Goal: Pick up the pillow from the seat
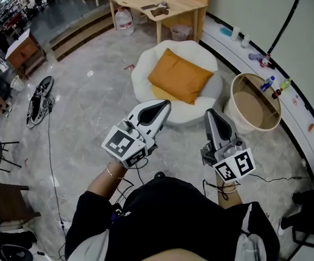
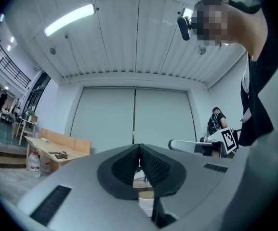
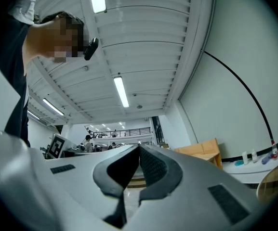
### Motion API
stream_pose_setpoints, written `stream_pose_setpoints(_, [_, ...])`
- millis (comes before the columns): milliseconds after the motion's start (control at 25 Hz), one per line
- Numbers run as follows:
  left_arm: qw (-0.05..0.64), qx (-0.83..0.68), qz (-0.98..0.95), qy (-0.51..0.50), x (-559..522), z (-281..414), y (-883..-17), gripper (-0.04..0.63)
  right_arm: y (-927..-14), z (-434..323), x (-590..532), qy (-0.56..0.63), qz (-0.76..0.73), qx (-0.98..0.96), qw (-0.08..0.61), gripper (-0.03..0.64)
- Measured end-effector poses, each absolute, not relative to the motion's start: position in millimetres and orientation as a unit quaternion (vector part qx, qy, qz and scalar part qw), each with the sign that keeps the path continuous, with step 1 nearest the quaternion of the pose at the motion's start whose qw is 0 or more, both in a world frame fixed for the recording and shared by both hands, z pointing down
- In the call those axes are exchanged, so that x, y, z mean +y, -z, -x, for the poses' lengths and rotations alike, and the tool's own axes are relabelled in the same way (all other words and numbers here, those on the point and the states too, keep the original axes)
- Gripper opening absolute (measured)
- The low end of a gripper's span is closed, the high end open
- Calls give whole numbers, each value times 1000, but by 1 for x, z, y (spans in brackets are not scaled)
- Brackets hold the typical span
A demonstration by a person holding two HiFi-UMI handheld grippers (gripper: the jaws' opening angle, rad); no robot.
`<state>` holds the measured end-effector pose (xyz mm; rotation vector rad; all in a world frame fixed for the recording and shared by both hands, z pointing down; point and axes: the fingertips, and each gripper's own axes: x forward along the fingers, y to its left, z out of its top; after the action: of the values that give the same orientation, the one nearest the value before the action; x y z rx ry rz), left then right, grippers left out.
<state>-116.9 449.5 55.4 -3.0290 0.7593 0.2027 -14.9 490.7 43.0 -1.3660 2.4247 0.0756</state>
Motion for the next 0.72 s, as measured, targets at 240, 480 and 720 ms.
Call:
stream_pose_setpoints(240, [2, 248, 966, -76, 429, 129, -50, 9, -41, 25, 473, -32, 487, 854, 179, 21])
stream_pose_setpoints(480, [3, 242, 967, -75, 413, 149, -53, 9, -42, 45, 457, -33, 492, 852, 178, 21])
stream_pose_setpoints(720, [-2, 237, 969, -70, 399, 160, -60, 9, -46, 55, 448, -28, 498, 849, 173, 21])
